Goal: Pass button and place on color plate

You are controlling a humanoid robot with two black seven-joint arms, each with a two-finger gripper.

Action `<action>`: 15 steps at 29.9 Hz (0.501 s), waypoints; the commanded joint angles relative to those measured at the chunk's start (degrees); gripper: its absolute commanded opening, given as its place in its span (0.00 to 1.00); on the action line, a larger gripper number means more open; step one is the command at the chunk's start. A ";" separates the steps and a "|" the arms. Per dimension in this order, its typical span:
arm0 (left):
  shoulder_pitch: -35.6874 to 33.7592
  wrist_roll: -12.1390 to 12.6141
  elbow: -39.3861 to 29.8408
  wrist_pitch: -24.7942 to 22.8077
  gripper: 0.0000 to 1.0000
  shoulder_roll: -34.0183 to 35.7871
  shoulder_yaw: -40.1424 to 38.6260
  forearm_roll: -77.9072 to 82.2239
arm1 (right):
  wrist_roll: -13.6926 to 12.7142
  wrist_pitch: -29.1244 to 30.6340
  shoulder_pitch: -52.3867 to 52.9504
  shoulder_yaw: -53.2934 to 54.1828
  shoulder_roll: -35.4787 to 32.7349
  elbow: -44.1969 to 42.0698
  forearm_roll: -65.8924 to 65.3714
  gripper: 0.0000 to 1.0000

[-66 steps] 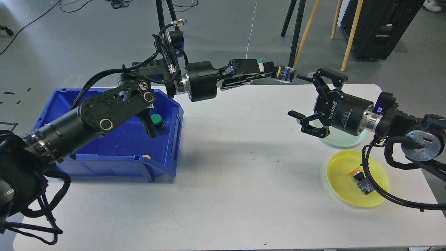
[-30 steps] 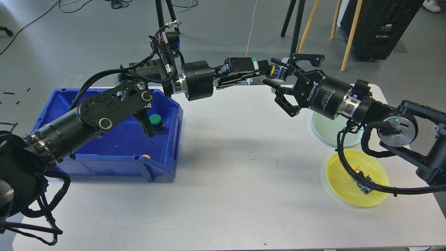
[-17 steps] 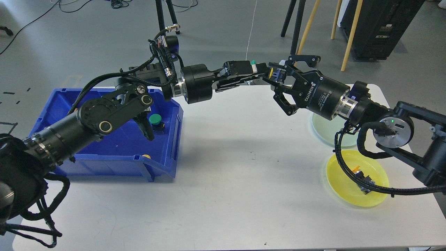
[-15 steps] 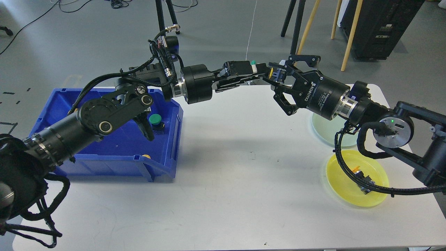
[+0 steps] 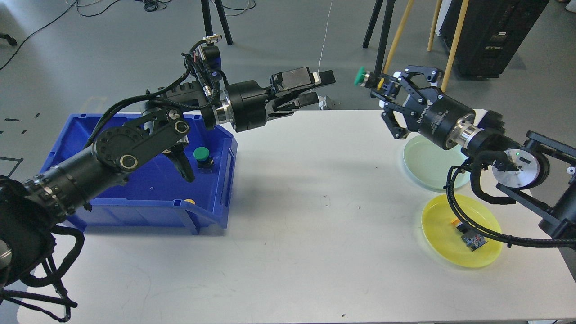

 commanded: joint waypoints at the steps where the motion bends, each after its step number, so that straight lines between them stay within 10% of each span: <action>1: 0.10 0.01 0.00 -0.01 0.96 0.18 0.44 0.09 | 0.16 -13.96 -1.62 -3.63 5.80 -12.55 -12.58 0.00; 12: 0.19 0.01 -0.09 -0.01 0.96 0.18 0.62 0.01 | 0.16 -26.21 -2.33 -10.50 20.23 -37.89 -33.65 0.00; 15: 0.19 0.01 -0.09 -0.01 0.96 0.18 0.62 0.01 | 0.16 -26.21 -1.18 -10.77 21.03 -40.88 -33.65 0.22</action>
